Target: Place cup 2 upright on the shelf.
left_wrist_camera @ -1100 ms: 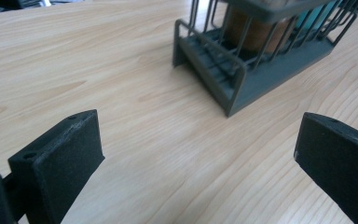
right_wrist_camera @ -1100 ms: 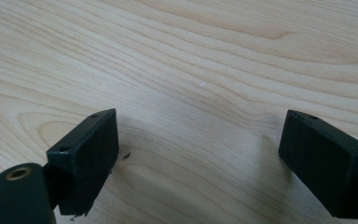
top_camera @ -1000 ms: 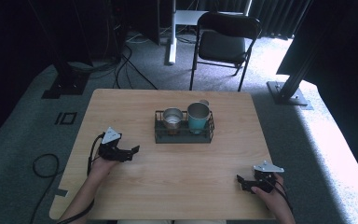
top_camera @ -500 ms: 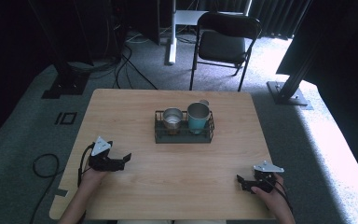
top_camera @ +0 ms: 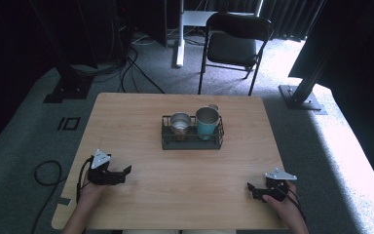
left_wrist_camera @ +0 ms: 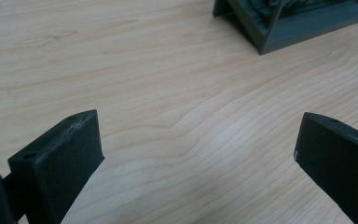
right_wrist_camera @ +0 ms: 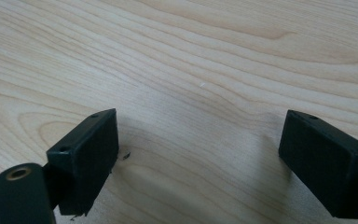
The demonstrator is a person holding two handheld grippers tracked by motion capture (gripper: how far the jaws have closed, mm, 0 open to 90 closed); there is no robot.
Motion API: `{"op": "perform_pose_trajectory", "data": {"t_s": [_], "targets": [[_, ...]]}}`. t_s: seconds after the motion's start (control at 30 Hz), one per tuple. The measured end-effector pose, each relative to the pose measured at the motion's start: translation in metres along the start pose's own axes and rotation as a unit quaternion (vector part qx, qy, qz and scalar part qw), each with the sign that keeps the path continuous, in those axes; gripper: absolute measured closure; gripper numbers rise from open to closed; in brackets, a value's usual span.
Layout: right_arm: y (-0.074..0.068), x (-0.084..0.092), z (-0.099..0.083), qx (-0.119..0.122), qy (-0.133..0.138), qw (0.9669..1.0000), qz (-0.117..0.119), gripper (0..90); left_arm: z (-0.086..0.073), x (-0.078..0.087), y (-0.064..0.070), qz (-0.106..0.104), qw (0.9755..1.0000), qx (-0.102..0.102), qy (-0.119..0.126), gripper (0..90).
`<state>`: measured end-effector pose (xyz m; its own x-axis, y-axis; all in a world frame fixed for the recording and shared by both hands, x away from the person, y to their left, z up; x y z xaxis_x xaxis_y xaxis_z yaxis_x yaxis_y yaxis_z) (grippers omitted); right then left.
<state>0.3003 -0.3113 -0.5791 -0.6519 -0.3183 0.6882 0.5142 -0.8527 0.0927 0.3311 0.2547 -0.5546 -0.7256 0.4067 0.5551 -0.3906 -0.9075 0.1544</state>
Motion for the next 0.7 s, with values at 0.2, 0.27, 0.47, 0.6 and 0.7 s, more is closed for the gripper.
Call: {"op": "perform_pose_trajectory", "data": {"t_s": [0.2,0.27,0.47,0.6,0.7], "targets": [[0.0,0.0,0.0,0.0,0.0,1.0,0.0,11.6,-0.008,0.004,-0.006,0.02,0.9997,0.006,-0.009,1.6],[0.0,0.0,0.0,0.0,0.0,1.0,0.0,11.6,-0.01,0.007,-0.007,0.02,0.9997,0.011,-0.009,1.6],[0.0,0.0,0.0,0.0,0.0,1.0,0.0,11.6,-0.018,0.008,-0.014,0.038,0.9989,0.017,-0.023,1.6],[0.0,0.0,0.0,0.0,0.0,1.0,0.0,11.6,-0.021,0.01,-0.015,0.048,0.9982,0.025,-0.024,1.6],[0.0,0.0,0.0,0.0,0.0,1.0,0.0,11.6,-0.024,0.013,-0.016,0.063,0.9973,0.031,-0.023,1.6]]}}
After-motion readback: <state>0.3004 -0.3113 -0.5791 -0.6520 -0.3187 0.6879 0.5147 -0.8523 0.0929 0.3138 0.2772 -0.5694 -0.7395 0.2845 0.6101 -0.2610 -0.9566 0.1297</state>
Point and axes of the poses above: each handheld gripper's, and its own axes: x roughly backward along the jaws, z roughly out of its top, y roughly to its right, the point moved 3 cm from there along -x, roughly forward along the jaws, and after that the axes turned 8 degrees about x, right-handed, at the moved point
